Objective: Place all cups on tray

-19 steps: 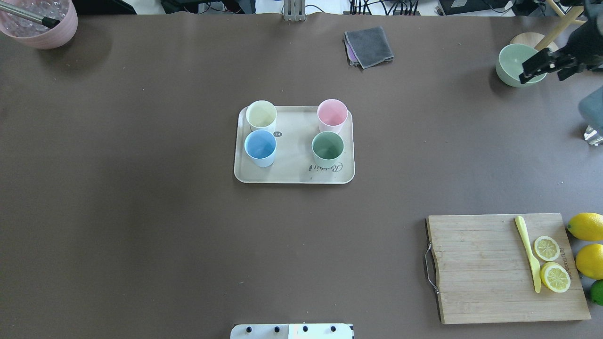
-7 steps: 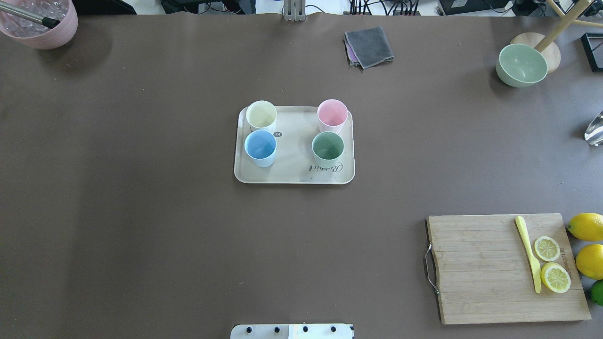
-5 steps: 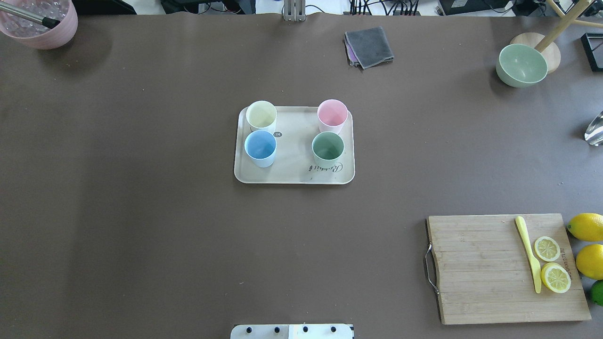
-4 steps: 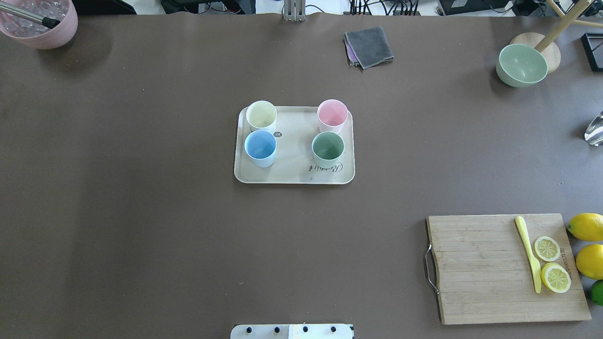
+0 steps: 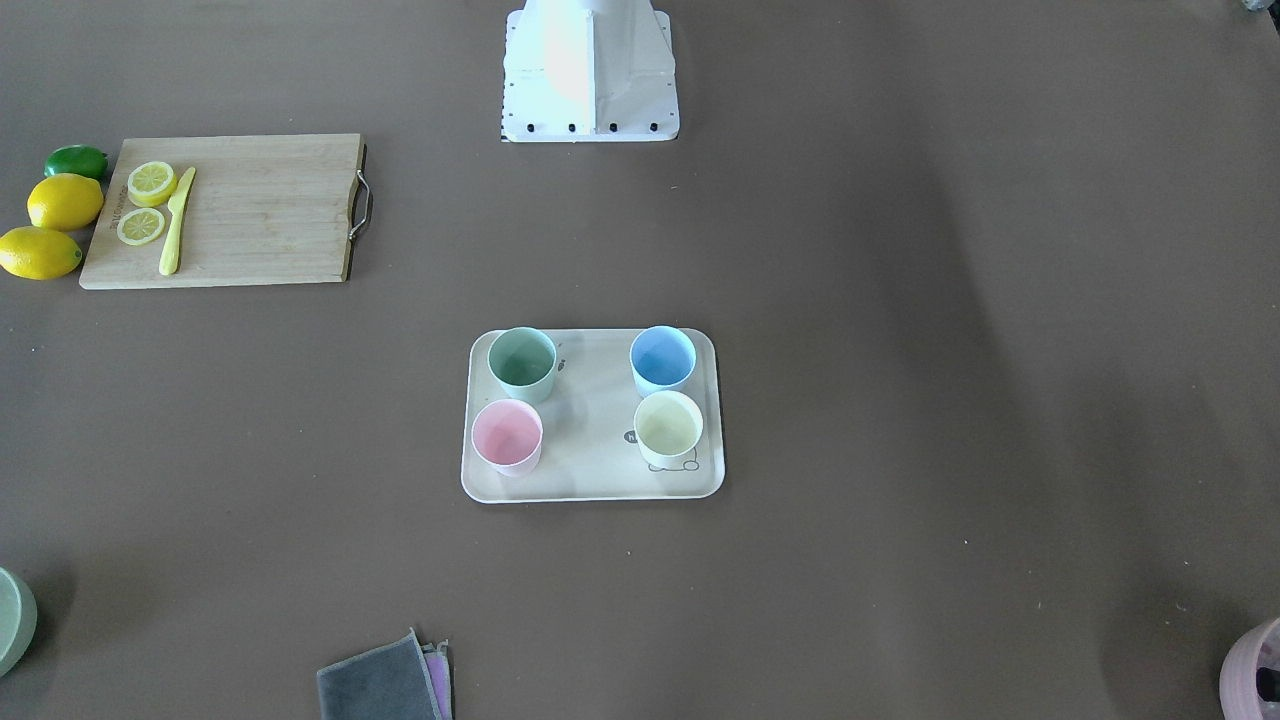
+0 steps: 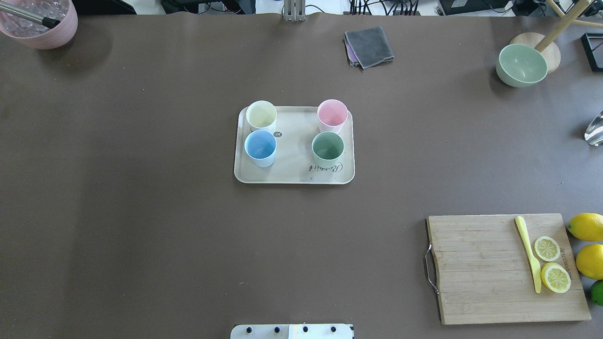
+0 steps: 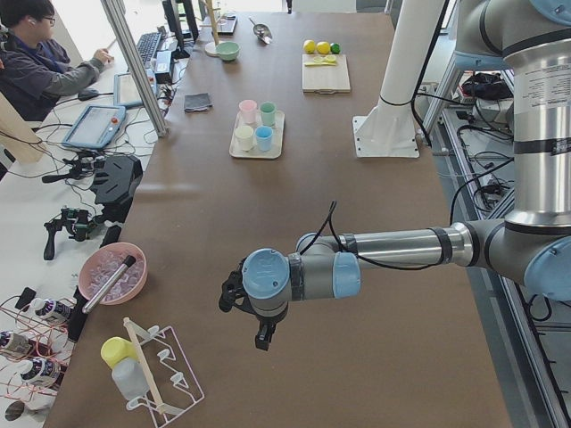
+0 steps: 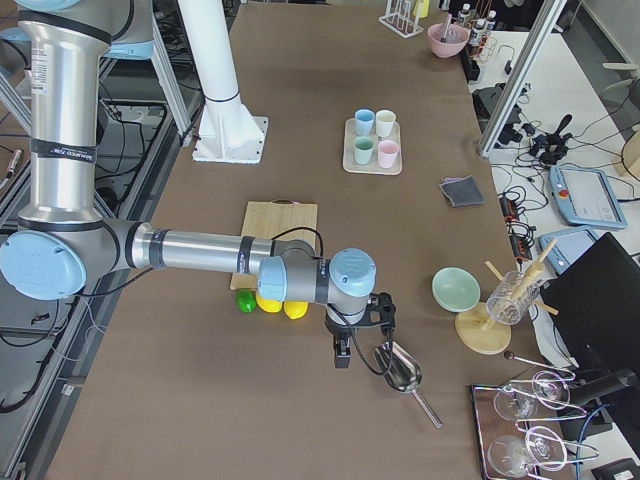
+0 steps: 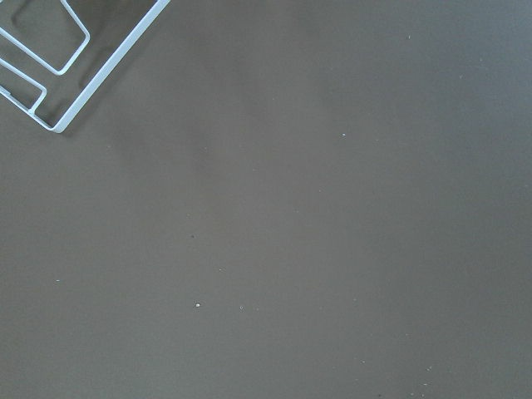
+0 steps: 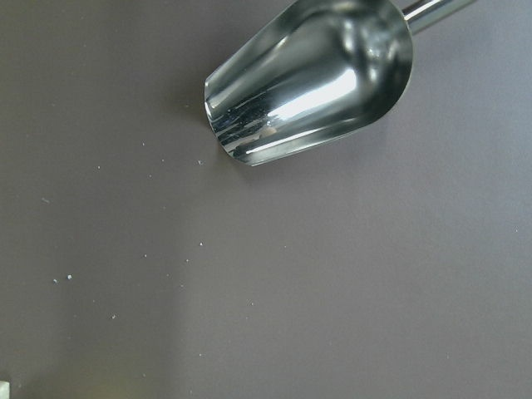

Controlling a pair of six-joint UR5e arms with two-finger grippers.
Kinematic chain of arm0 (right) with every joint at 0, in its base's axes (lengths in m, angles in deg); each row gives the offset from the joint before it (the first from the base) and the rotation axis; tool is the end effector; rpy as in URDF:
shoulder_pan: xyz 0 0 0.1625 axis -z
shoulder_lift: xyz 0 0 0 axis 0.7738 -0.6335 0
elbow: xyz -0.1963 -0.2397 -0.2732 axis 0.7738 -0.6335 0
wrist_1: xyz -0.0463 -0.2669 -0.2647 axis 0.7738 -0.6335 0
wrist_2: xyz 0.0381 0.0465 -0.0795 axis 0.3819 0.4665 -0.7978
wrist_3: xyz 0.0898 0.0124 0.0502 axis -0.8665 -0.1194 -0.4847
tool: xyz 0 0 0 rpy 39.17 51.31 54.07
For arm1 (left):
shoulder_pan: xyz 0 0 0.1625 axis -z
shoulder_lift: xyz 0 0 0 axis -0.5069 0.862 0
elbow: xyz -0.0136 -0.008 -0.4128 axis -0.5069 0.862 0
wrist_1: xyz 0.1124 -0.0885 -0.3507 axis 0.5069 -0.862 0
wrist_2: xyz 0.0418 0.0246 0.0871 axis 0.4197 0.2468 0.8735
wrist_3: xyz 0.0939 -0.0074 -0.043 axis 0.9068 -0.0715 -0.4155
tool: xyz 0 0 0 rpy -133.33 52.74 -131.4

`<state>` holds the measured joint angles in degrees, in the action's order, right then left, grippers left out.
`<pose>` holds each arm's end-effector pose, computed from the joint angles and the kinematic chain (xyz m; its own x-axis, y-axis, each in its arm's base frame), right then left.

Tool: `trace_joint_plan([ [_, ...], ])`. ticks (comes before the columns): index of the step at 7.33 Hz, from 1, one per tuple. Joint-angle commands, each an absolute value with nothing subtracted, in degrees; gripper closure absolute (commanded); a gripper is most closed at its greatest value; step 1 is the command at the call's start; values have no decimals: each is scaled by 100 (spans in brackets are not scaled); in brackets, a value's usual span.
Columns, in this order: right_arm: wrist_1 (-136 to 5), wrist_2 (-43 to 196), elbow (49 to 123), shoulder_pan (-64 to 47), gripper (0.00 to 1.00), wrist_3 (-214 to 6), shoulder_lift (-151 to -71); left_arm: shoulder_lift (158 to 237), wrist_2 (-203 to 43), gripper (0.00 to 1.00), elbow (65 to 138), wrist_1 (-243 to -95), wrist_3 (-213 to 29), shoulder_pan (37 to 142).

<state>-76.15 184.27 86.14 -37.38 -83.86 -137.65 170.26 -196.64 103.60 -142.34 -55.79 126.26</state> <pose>0.0518 -0.4099 0.6724 0.7537 -0.0801 0.6524 0.0800 0.9963 0.0299 -0.0957 -0.3852 0.6774 0.6501 0.2437 -0.7197 -0.1472 0.9696 0.1954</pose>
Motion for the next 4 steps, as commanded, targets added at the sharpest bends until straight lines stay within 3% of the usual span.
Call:
trace_joint_plan([
  [1, -7614, 18428, 8601, -3737, 0, -8377, -13756, 17026, -19657, 2, 10353, -14234, -5579, 12626],
  [4, -7553, 18428, 8592, -3737, 0, -8377, -13756, 17069, -19657, 2, 10353, -14234, -5579, 12626],
])
